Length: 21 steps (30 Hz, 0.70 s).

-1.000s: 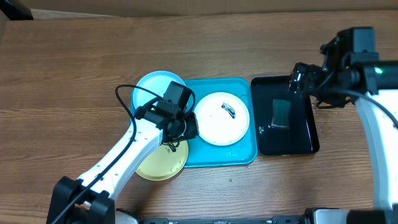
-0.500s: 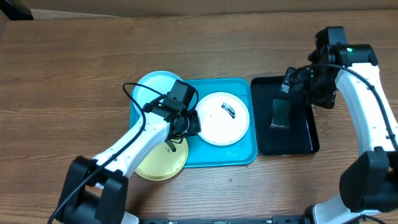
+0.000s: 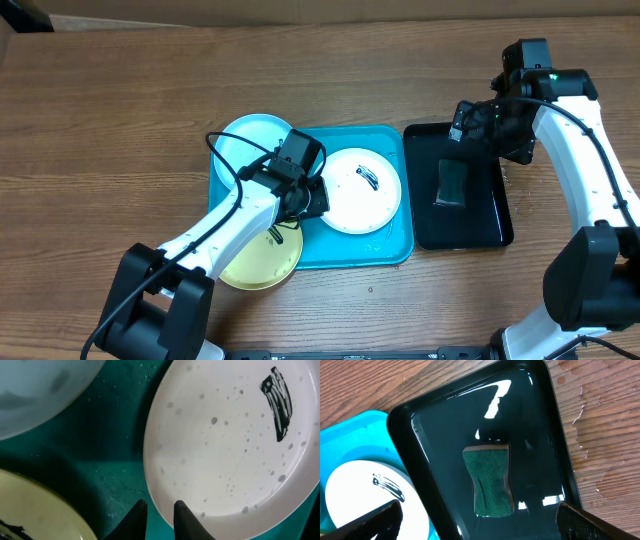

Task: Clean dirty plates on tray and stack at the side
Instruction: 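Grasp the green sponge in the black tray with the right gripper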

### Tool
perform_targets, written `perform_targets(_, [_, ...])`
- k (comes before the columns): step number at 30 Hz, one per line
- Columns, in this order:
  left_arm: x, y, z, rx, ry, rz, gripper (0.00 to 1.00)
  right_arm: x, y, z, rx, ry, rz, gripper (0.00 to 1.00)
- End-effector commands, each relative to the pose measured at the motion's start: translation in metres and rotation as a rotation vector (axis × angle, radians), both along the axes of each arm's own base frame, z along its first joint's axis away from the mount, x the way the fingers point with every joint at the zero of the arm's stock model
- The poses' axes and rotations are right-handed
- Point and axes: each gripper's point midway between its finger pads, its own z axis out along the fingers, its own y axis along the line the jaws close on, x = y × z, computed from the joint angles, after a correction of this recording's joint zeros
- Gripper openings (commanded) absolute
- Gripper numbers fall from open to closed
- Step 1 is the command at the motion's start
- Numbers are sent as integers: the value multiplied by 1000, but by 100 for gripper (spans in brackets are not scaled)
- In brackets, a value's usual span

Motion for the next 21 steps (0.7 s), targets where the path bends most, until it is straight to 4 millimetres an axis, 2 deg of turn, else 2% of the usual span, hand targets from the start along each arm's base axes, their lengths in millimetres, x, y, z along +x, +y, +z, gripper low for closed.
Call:
perform_targets(1, [0,2,-5,30,-4,8,21,1,-4,1,-19,-11,0,100])
perform_targets(11, [-4,2,-25,51,47,34,21,2,-9,1,-47,-15,-5,100])
perform_targets(18, [-1,1,-24,45,35,34,18,3,-9,1,-47,-17,-5,99])
perform_targets(21, [-1,1,-24,47,35,34,18,2,-8,0,-47,-13,-4,94])
